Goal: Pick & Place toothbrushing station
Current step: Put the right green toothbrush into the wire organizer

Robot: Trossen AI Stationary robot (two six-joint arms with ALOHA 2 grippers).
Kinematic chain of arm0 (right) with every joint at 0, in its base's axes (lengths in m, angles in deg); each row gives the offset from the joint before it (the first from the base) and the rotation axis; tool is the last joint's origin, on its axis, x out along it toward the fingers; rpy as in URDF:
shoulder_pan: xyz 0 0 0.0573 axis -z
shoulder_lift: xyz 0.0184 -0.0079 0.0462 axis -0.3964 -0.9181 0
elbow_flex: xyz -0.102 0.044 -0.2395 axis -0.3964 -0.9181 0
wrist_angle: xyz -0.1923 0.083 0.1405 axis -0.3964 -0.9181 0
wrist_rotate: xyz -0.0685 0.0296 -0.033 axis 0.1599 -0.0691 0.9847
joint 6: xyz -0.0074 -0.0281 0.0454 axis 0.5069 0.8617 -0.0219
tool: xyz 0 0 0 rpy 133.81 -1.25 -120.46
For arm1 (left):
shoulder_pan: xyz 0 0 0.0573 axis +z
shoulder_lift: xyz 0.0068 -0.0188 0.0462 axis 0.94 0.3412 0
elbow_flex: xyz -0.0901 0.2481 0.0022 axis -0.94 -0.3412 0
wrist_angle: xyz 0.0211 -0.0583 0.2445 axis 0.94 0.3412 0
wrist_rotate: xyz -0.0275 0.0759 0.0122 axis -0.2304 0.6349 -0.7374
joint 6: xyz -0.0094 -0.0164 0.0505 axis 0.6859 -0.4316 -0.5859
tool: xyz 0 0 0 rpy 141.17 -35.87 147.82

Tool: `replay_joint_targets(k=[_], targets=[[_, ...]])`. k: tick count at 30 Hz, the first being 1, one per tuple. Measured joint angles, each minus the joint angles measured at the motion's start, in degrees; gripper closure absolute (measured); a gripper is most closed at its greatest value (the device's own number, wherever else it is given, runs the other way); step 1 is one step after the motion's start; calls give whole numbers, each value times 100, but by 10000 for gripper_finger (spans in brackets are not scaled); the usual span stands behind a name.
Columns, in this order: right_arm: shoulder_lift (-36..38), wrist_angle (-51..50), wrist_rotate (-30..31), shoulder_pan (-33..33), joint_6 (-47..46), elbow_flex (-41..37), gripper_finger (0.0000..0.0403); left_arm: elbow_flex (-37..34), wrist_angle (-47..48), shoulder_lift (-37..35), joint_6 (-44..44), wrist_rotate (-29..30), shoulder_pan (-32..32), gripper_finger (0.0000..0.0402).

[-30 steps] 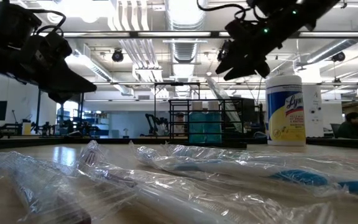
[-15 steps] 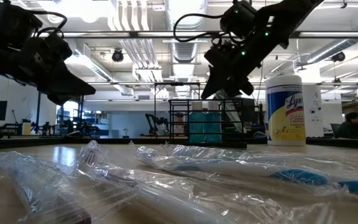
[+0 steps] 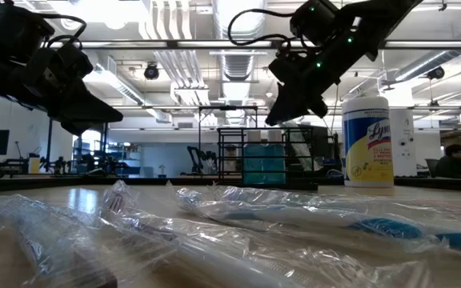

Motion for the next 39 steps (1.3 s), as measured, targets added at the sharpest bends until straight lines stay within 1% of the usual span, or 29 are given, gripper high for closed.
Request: replay_joint_targets(k=[2, 8, 13, 15, 18, 23, 26, 29, 31, 35, 39], targets=[[2, 91, -15, -13, -4, -9, 383, 0, 0, 0, 0, -2, -2, 376], [137, 357, 19, -188, 197, -39, 387, 0, 0, 0, 2, -2, -2, 376], [355, 454, 496, -474, 345, -86, 388, 0, 35, 0, 4, 0, -4, 376], [433, 647, 651, -582, 469, -154, 389, 0, 35, 0, 6, -4, -5, 376], [546, 1435, 796, -731, 619, -503, 389, 0, 35, 0, 11, -11, -4, 376], [690, 3169, 860, -779, 604, -1500, 389, 0, 33, 0, 25, -84, -4, 376], [711, 3995, 938, -778, 582, -2090, 389, 0, 33, 0, 32, -90, -4, 376], [727, 4739, 940, -794, 605, -2496, 390, 0, 28, 0, 15, -87, -4, 376], [720, 5057, 963, -796, 683, -2706, 390, 0, 28, 0, 15, -87, -4, 376], [699, 5376, 964, -804, 732, -2956, 390, 0, 26, 0, 11, -85, -4, 376], [698, 5388, 960, -821, 759, -3030, 390, 0, 22, 0, 11, -82, -4, 376]])
